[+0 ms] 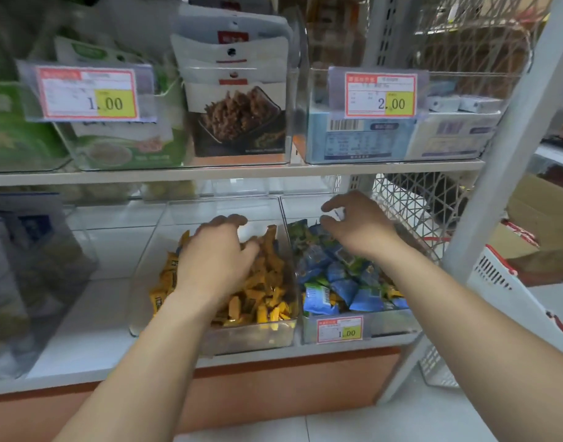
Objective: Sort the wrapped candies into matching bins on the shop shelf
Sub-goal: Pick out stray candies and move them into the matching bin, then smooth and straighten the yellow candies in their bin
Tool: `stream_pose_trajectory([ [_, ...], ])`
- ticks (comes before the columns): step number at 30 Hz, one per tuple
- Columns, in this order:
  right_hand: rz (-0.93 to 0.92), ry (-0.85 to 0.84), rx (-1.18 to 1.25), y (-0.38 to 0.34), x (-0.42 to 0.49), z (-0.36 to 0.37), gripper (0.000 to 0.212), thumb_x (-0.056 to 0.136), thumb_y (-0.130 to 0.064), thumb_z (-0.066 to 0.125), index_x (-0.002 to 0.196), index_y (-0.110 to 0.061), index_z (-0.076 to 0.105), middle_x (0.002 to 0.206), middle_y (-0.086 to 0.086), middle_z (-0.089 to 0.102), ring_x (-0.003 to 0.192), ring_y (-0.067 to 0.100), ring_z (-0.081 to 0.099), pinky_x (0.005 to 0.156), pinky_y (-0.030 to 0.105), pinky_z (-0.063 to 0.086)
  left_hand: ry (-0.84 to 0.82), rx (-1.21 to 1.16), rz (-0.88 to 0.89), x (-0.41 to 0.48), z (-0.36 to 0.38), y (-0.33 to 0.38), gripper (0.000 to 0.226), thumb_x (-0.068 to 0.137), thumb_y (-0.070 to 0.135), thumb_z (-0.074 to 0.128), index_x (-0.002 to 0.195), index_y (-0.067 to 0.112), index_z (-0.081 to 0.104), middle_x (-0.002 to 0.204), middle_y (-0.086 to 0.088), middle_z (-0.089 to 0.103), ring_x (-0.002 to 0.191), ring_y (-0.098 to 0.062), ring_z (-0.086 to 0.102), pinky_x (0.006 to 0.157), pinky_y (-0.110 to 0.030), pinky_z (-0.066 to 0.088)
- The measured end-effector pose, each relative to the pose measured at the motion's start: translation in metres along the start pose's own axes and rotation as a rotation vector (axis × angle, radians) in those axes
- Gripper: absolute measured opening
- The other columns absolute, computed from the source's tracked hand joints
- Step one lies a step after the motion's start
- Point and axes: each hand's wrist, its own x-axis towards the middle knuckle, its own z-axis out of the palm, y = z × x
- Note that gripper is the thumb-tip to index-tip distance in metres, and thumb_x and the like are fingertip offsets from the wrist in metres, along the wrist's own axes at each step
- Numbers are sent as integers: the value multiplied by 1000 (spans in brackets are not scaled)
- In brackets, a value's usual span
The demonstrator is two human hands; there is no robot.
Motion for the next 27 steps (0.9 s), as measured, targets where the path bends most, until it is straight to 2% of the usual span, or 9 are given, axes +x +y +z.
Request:
stream_pose_trajectory([
  [2,-74,-68,67,-26,-6,11,10,89,-42,64,99,-41,65,120,-7,58,106,14,58,80,26,45,15,22,-34,2,-13,-22,50,92,43,57,138,26,52,133,0,61,119,-27,56,93,-41,50],
  [6,-245,-226,71,-80,-13,44,11,82,-47,59,91,-43,62,109,-10,56,101,12,56,85,29,47,50,38,-91,-2,-31,-71,52,94,38,59,142,21,49,140,-7,54,126,-30,49,96,-44,48],
  [8,-293,-307,15,-105,-6,65,16,85,-50,57,98,-42,64,114,-8,56,102,13,53,86,31,46,53,7,-157,-5,-38,-96,53,93,39,60,142,22,49,141,-7,54,126,-30,52,94,-44,50],
  [12,-262,-435,29,-138,23,111,21,92,-42,61,108,-30,69,115,-8,60,101,12,55,73,25,40,28,-97,-227,-7,-38,-129,48,91,31,64,137,22,54,127,-4,65,109,-29,64,88,-39,54],
  [16,-231,-488,-5,-148,60,163,36,94,-33,61,127,-19,61,129,3,60,118,22,56,93,32,46,9,-157,-246,-7,-29,-145,43,91,18,59,133,26,57,123,3,68,101,-25,68,89,-40,55],
  [18,-177,-541,-53,-148,77,184,50,94,-37,64,139,-19,52,141,6,53,126,24,52,101,33,43,30,-208,-234,-7,-26,-151,41,91,20,60,131,27,58,122,7,68,91,-14,68,85,-29,53],
  [20,-118,-624,-68,-147,92,200,65,90,-45,68,146,-21,46,148,5,48,131,25,49,105,34,40,44,-270,-220,-8,-25,-155,37,93,25,61,130,29,59,115,13,67,73,8,59,75,-19,45],
  [22,-88,-707,-74,-146,103,211,70,85,-57,70,144,-24,50,145,3,51,129,25,51,108,38,41,55,-319,-210,-10,-23,-157,34,95,30,59,129,31,60,105,21,62,65,19,53,68,-16,42],
  [27,-175,-692,-110,-153,112,229,49,86,-57,69,113,-16,69,114,5,67,103,23,62,79,32,47,52,-352,-202,-12,-24,-157,32,97,36,55,129,35,58,103,23,59,75,14,56,78,-26,53],
])
